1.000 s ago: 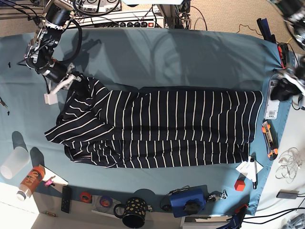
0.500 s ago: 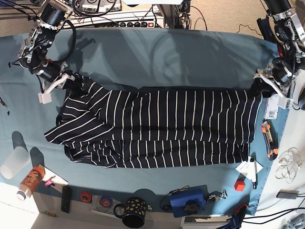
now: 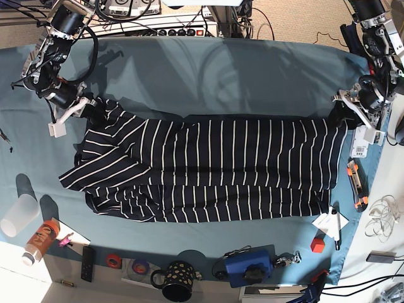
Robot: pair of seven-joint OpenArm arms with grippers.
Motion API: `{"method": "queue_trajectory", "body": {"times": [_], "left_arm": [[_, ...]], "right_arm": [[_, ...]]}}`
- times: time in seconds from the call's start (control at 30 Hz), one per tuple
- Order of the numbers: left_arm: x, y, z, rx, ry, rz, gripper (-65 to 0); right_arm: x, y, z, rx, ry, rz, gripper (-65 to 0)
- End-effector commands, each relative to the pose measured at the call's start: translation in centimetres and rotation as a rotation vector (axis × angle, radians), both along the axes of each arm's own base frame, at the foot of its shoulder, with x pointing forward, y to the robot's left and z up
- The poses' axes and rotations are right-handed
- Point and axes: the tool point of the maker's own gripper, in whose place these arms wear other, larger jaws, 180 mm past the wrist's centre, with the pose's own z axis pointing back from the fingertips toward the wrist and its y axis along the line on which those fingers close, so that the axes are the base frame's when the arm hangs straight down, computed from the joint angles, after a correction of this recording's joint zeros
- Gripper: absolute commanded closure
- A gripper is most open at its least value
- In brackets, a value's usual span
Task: Layout the t-shirt on the table in an organized manner, then fold the t-shirt properly
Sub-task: 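Lift the shirt edge with both grippers and pull it away from the hem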
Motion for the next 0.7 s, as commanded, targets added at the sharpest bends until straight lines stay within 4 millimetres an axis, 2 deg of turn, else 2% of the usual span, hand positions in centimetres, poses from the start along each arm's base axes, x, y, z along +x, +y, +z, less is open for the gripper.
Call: {"method": "queue_trajectory", "body": {"times": [0.0,0.07,0.23,0.43,0.53,0.6,0.67], "left_arm": [[0.8,0.7,1.2,0.029,-0.041,-0.001,-38.2],[0.7,1.2,0.9,0.038,-0.023,0.032,-40.7],[0.9,1.5,0.9,0.006,-0.014,0.091,-40.8],[1.1,-0.3,1.0,-0.102,-0.023,0.108,-40.3],[0.8,-1.8,0.4,-0.132,0.002,0.085,-32.6],[0.9,-3.1,0.0,-0.150,0.009,0.064,-30.2],[1.1,-3.5,-0.3,-0.129,0.004,0.064,-26.9]], "right_arm": [[-0.2,-1.0,0.1,-0.042,0.020,0.004,0.0],[-0.1,-1.0,0.1,-0.042,0.019,0.004,0.0],[-0.1,-1.0,0.1,-0.042,0.019,0.004,0.0],[-0.1,-1.0,0.1,-0.042,0.019,0.004,0.0],[-0.2,-1.0,0.1,-0.042,0.020,0.004,0.0],[-0.2,-1.0,0.1,-0.042,0.020,0.004,0.0],[-0.2,-1.0,0.1,-0.042,0.023,0.006,0.0]]}}
